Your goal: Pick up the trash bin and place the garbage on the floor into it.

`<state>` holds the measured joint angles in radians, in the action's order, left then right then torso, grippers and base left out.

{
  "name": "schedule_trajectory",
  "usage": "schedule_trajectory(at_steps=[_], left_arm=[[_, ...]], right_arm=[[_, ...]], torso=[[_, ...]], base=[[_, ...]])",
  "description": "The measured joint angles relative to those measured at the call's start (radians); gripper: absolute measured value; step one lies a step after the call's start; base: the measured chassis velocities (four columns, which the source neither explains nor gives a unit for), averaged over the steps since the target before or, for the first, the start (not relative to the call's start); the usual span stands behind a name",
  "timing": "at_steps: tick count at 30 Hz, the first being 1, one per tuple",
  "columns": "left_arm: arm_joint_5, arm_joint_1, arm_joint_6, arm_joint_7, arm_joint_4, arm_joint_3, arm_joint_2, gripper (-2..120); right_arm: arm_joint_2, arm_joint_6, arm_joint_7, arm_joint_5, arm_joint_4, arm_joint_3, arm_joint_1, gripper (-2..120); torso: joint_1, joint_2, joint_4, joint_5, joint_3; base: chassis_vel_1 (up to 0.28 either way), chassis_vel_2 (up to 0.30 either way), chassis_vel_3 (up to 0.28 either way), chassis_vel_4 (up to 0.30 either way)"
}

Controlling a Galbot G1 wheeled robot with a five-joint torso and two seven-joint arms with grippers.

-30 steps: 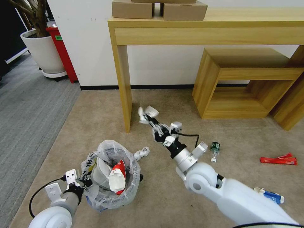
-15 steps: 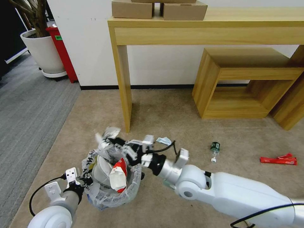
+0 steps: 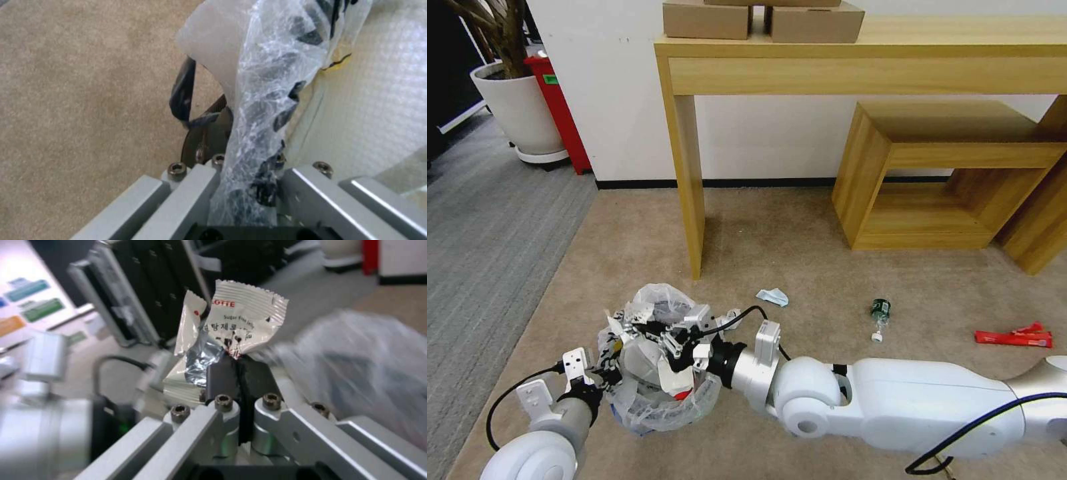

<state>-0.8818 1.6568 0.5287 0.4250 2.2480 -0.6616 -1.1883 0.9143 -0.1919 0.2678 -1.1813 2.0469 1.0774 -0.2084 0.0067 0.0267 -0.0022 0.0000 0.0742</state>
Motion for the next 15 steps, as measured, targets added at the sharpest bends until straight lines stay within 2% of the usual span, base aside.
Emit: schedule_trajectory(at_steps=[5, 9, 11, 15], left_arm=[[-0.001, -0.002, 0.0, 0.0, 0.0, 0.005, -0.002, 0], [0.001, 0.004, 0.0, 0.0, 0.003, 0.008, -0.003, 0], [0.003, 0.017, -0.001, 0.0, 0.012, 0.004, -0.004, 0], [0.011, 0.027, -0.003, -0.004, 0.019, 0.006, -0.011, 0]], right_arm=[[0.002, 0.028, 0.072, 0.002, -0.025, 0.0, -0.041, 0], [0.032, 0.051, 0.127, 0.005, -0.06, 0.006, -0.074, 0], [0.077, 0.096, 0.212, 0.005, -0.089, 0.028, -0.082, 0], [0.112, 0.115, 0.247, 0.017, -0.119, 0.039, -0.086, 0]], torso=[[0.0, 0.0, -0.0001, 0.0, 0.0], [0.0, 0.0, 0.0, 0.0, 0.0], [0.0, 0.0, 0.0001, -0.0001, 0.0], [0.0, 0.0, -0.0001, 0.0, 0.0]], base=[[0.0, 0.0, 0.0, 0.0], [0.0, 0.0, 0.0, 0.0], [0.0, 0.0, 0.0, 0.0], [0.0, 0.0, 0.0, 0.0]])
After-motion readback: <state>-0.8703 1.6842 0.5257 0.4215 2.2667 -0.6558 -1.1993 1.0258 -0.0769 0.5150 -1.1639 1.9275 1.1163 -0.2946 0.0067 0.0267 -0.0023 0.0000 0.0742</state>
